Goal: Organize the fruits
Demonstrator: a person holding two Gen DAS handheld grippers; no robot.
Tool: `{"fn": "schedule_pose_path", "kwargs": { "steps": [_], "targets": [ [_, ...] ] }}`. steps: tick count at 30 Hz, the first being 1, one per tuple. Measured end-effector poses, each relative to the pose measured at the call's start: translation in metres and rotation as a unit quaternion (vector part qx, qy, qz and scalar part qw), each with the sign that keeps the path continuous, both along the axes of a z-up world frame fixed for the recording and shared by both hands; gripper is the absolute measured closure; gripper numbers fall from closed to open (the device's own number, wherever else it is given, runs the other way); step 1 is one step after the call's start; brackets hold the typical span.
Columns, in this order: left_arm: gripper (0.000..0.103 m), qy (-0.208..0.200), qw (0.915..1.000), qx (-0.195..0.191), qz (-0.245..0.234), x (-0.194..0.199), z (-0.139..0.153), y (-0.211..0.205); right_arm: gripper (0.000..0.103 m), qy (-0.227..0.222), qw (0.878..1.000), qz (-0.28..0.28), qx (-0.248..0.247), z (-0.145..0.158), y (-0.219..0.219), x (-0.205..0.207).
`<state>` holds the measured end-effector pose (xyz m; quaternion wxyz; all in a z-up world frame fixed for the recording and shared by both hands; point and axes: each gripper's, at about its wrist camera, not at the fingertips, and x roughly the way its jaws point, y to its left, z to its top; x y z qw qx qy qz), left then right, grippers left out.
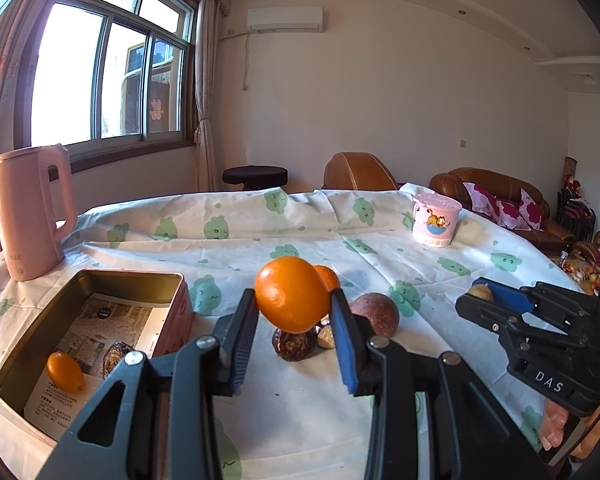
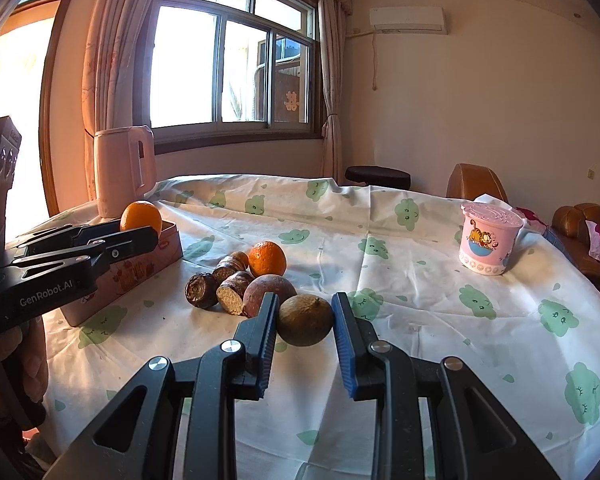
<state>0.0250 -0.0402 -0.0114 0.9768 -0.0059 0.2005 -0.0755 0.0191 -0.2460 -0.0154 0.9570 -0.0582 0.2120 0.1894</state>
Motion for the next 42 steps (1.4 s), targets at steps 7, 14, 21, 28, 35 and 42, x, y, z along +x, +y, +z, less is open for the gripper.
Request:
{"fn": "schedule_pose_path", "kwargs": {
  "steps": [7, 14, 21, 28, 35, 42],
  "targets": [
    [0.065, -0.015, 0.9999, 0.004, 0.006, -0.006, 0.002, 0.0, 0.074, -0.018, 1.0, -0.006, -0.002, 0.002, 0.0, -0.005],
    [0.065, -0.023, 0.9997, 0.007, 0.01, -0.011, 0.003, 0.001, 0.074, -0.037, 0.999, -0.012, -0.013, 0.003, 0.003, -0.012],
    [0.065, -0.025, 0.9996, 0.006, 0.01, -0.016, 0.004, 0.004, 0.074, -0.038, 0.999, -0.018, -0.023, 0.006, 0.004, -0.014],
    [0.065, -0.031, 0.9993, 0.011, 0.016, -0.021, 0.006, 0.012, 0.074, -0.039, 0.999, -0.012, -0.024, 0.013, 0.011, -0.017],
    [0.065, -0.033, 0.999, 0.01, 0.027, -0.026, 0.012, 0.025, 0.074, -0.048, 0.999, 0.01, -0.024, 0.03, 0.025, -0.017],
    [0.065, -0.036, 0.9983, 0.021, 0.041, -0.031, 0.017, 0.04, 0.074, -0.055, 0.997, 0.045, -0.012, 0.05, 0.05, -0.016]
  ]
}}
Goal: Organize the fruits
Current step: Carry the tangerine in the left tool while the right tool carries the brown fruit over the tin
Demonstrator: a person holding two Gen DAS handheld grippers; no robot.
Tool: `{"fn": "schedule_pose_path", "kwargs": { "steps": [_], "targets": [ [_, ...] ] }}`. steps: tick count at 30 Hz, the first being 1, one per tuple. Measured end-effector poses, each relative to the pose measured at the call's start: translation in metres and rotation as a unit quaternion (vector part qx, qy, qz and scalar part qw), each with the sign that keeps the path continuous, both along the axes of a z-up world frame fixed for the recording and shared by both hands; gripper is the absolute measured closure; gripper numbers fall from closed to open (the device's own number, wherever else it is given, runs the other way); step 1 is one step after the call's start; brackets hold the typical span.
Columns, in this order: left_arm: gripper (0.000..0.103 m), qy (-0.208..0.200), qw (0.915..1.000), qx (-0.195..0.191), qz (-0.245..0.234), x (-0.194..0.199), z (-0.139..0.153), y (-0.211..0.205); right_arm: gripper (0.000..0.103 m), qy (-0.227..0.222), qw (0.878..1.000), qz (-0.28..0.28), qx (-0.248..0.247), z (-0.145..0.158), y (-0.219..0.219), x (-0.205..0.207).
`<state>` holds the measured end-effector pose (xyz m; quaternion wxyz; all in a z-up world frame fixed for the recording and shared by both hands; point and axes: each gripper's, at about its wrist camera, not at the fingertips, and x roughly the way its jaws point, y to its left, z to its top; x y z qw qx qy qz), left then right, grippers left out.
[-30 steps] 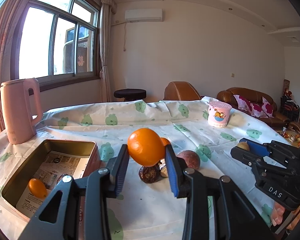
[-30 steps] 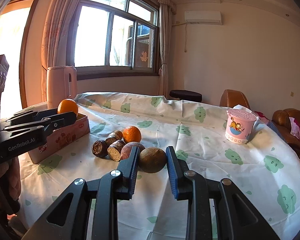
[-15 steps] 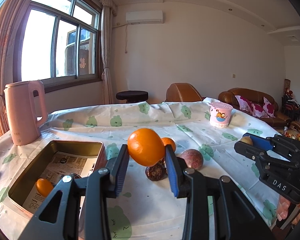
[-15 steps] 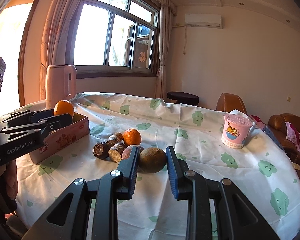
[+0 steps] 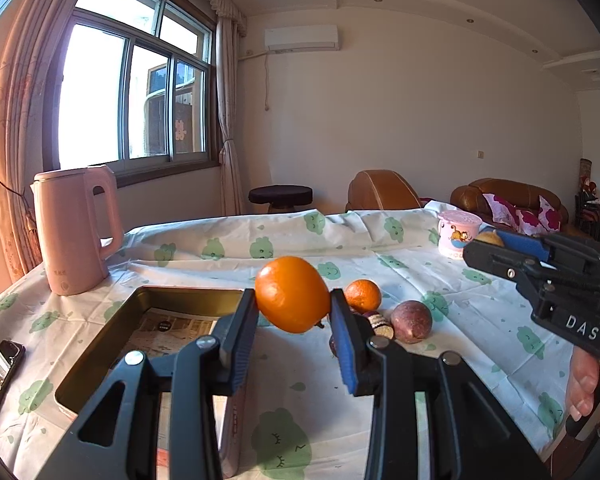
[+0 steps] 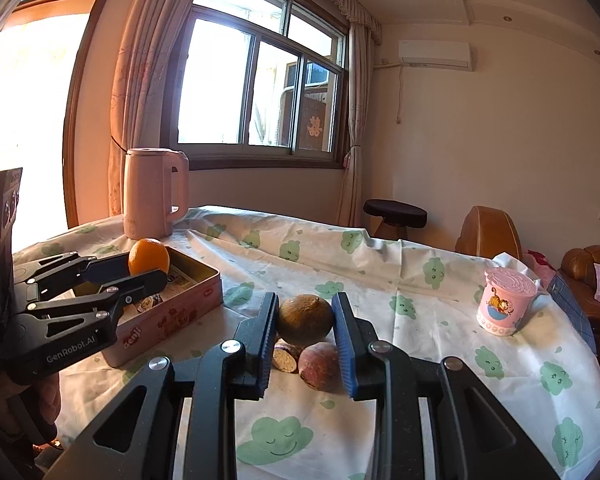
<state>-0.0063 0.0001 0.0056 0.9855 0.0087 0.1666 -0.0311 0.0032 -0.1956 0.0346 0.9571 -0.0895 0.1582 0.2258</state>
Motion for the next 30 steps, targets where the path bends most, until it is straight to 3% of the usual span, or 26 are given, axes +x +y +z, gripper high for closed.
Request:
{"fn": "schedule_pose_path", "kwargs": {
  "steps": [18, 30],
  "targets": [
    [0.065, 0.018, 0.9986, -0.008, 0.05, -0.002, -0.004, 0.055, 0.074, -0.007, 0.996, 0.084, -0.011, 0.023, 0.081, 0.009],
    [0.065, 0.055, 0.9927, -0.017, 0.107, 0.008, -0.011, 0.118, 0.074, 0.012, 0.991, 0.13, -0.028, 0.013, 0.139, 0.028]
  ]
}}
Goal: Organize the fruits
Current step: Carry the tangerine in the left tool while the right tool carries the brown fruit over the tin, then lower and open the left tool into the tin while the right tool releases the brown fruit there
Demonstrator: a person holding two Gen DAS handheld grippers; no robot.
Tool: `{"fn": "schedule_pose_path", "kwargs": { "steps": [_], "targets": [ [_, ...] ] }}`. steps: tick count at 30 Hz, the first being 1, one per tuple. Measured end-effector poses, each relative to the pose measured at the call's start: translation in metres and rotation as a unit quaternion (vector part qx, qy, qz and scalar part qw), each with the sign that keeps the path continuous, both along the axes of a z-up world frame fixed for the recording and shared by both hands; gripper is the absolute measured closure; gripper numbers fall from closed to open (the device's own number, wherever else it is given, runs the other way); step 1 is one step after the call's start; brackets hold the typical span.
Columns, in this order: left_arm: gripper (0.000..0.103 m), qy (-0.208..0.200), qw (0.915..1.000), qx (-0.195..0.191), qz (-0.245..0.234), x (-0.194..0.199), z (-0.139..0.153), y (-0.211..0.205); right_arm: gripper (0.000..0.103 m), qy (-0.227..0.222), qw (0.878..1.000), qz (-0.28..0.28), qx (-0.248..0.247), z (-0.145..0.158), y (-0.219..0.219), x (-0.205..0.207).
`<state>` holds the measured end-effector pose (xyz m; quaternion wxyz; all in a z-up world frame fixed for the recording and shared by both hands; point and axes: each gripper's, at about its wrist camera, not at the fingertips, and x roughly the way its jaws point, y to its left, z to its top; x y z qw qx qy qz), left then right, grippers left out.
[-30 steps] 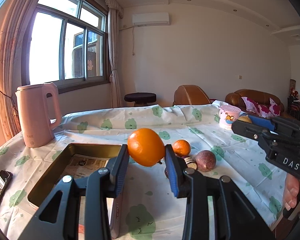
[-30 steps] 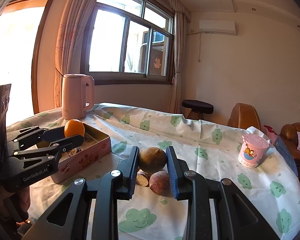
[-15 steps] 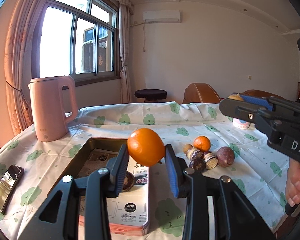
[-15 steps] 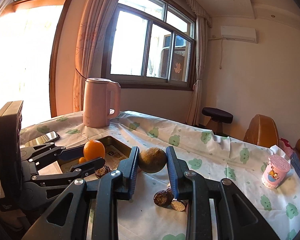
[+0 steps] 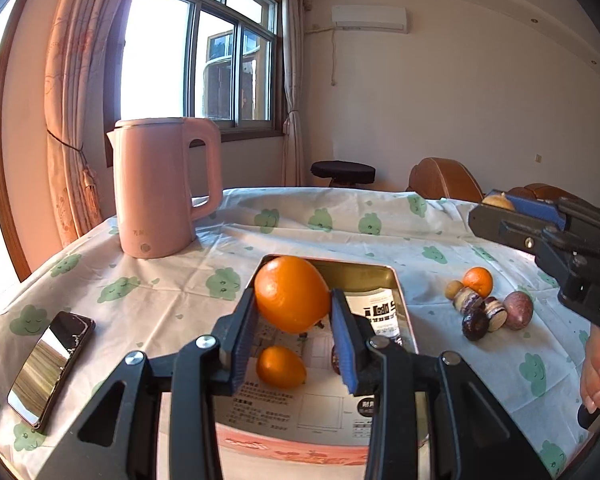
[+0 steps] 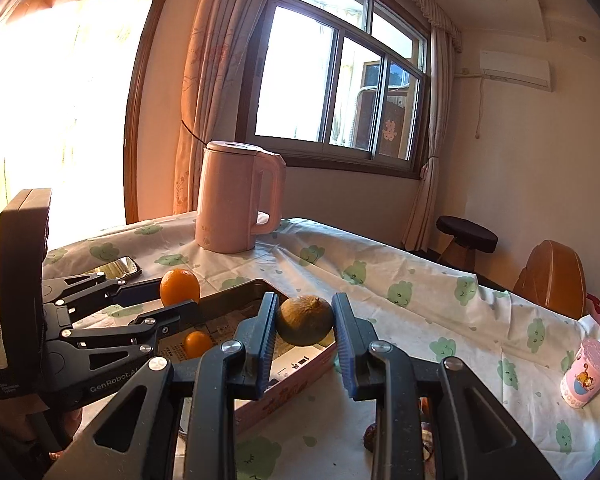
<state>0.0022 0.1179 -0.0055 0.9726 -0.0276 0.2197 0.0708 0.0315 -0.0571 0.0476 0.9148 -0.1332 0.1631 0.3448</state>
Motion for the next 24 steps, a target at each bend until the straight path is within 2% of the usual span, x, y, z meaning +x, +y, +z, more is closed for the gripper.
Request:
{"fn": "schedule_pose_path", "kwargs": {
  "steps": [14, 24],
  "targets": [
    [0.065, 0.039, 0.9992, -0.005, -0.009, 0.005, -0.018, 0.006, 0.074, 0.085, 0.995, 0.047, -0.03, -0.05, 0.044, 0.009],
    [0.065, 0.059, 0.9982, -0.004, -0.008, 0.008, -0.026, 0.007, 0.074, 0.109, 0.991, 0.052, -0.059, -0.071, 0.055, 0.01]
  ]
}}
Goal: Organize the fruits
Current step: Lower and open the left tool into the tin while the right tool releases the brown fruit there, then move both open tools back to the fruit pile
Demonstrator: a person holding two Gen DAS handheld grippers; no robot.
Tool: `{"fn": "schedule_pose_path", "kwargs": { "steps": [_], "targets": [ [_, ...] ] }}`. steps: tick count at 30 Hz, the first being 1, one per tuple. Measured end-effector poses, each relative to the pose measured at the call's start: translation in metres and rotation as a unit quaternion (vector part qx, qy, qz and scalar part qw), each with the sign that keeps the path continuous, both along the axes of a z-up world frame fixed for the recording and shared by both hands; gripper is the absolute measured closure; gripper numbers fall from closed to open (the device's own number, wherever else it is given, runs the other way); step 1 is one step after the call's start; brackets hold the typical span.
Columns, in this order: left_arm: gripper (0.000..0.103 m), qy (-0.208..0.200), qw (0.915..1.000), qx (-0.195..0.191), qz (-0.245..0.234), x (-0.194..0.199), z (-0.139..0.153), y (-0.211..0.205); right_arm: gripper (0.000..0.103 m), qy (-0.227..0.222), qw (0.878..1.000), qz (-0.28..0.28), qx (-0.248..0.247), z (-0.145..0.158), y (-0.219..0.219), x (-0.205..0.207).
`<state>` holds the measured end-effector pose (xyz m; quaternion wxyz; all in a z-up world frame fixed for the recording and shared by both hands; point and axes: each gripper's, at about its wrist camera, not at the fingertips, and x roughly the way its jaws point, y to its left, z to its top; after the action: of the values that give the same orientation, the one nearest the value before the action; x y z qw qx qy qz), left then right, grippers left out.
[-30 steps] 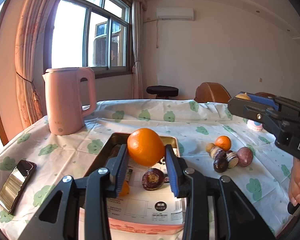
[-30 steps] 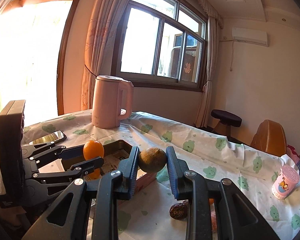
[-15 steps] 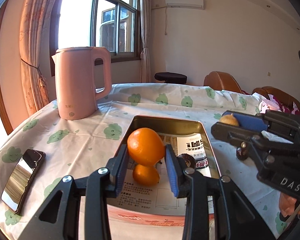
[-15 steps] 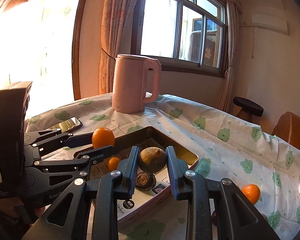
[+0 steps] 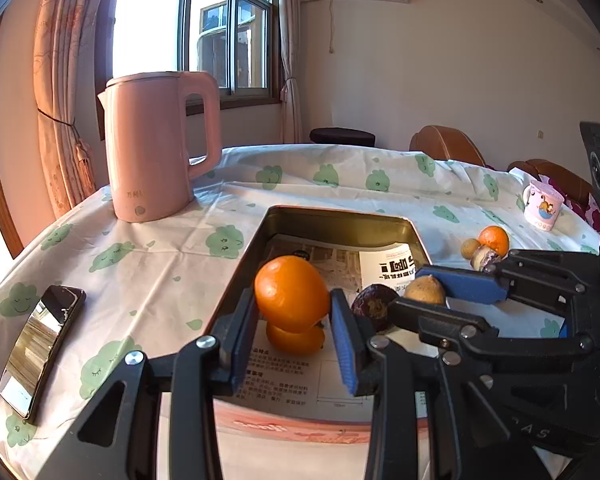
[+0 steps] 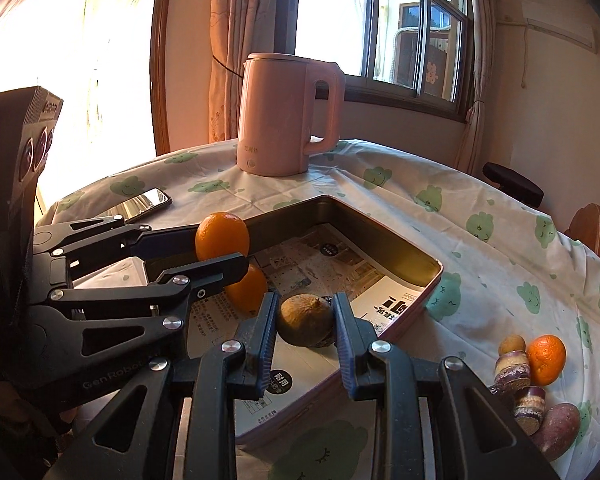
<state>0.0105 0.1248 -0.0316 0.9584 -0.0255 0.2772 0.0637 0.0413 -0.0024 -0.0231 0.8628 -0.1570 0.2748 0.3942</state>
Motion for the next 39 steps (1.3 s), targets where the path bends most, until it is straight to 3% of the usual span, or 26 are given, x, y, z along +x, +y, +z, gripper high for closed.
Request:
{"fn": "schedule_pose_path", "kwargs": {
  "steps": [20, 26, 30, 36, 39],
  "targets": [
    [0.065, 0.019, 0.9998, 0.0, 0.01, 0.004, -0.008, 0.003, 0.073, 0.026, 0.999, 0.008, -0.022, -0.013, 0.008, 0.007],
    [0.063, 0.007, 0.9999, 0.006, 0.015, -0.001, -0.003, 0.003, 0.06, 0.019, 1.0, -0.002, -0.014, -0.01, 0.003, 0.007],
    [0.048, -0.004, 0.9998, 0.01, 0.019, -0.005, 0.001, 0.001, 0.055, 0.006, 1.0, -0.009, -0.01, -0.007, -0.005, 0.003],
    [0.027, -0.023, 0.9996, 0.013, 0.011, -0.01, 0.01, -0.008, 0.039, -0.012, 1.0, -0.023, -0.003, -0.001, -0.026, -0.003],
    [0.025, -0.03, 0.9994, 0.02, 0.001, -0.012, 0.014, -0.019, 0.039, -0.019, 0.999, -0.03, -0.002, 0.001, -0.038, -0.005]
  ]
}}
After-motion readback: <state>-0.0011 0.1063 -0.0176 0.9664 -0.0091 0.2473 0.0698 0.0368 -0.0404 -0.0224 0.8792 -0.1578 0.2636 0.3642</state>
